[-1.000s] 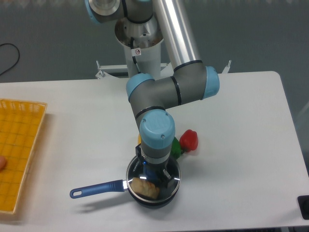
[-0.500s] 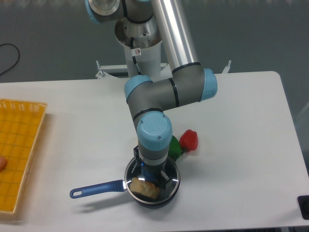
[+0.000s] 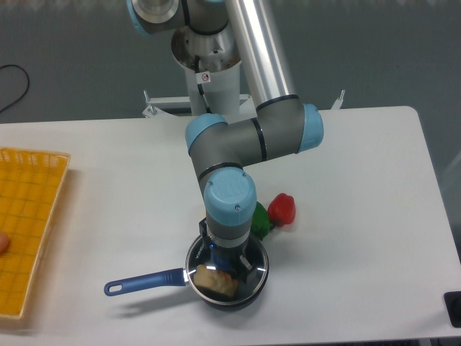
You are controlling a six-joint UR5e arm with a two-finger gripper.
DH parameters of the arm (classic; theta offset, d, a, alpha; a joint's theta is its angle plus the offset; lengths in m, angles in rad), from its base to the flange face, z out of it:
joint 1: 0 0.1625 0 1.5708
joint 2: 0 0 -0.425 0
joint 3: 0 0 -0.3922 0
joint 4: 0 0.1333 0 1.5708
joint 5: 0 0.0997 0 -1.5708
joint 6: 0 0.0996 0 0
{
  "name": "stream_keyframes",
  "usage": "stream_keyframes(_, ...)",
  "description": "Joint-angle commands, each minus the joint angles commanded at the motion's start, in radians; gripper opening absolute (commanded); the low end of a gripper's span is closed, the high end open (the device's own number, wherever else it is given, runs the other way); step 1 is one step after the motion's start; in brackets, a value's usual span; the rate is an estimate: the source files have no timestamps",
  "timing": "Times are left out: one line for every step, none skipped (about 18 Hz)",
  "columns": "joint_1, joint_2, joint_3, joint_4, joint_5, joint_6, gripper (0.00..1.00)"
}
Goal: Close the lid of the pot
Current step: 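Adjust the lid seating on the saucepan rim while holding the knob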
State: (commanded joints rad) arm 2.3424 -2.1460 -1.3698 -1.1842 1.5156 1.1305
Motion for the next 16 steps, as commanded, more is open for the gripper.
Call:
stream_keyframes(0.000, 0.002, 0.000, 0.000, 0.000, 0.000, 0.53)
stream_keyframes(0.000, 0.002, 0.000, 0.000, 0.003, 0.000, 0.53)
stream_keyframes(0.000, 0.002, -0.002, -0.002, 0.009, 0.000, 0.53)
stream_keyframes(0.000, 0.002, -0.002, -0.002, 0.015, 0.002, 0.53)
stream_keyframes(0.000, 0.002, -0.002, -0.002, 0.018, 0.000, 0.53)
stream_keyframes(-0.002, 0.000, -0.002, -0.002, 0.018, 0.000, 0.53)
stream_keyframes(-0.002, 0.002, -0.002, 0.000, 0.018, 0.000, 0.53)
stream_keyframes(-0.002, 0.000, -0.002, -0.002, 0.018, 0.000, 0.53)
stream_keyframes(0.000, 0.000, -0.003, 0.000, 0.018, 0.000, 0.53)
stream_keyframes(-0.002, 0.000, -0.003, 0.000, 0.018, -0.002, 0.53)
stream_keyframes(-0.002, -0.002, -0.003, 0.000, 0.018, -0.002, 0.53)
stream_keyframes(-0.002, -0.002, -0.003, 0.000, 0.020, -0.002, 0.53)
stream_keyframes(0.000, -0.002, -0.003, 0.000, 0.020, -0.002, 0.53)
stream_keyframes(-0.002, -0.002, -0.003, 0.000, 0.020, -0.002, 0.54)
stream_keyframes(-0.002, -0.003, -0.003, 0.000, 0.020, -0.002, 0.54)
stream_keyframes(-0.002, -0.003, -0.003, 0.000, 0.020, -0.002, 0.54)
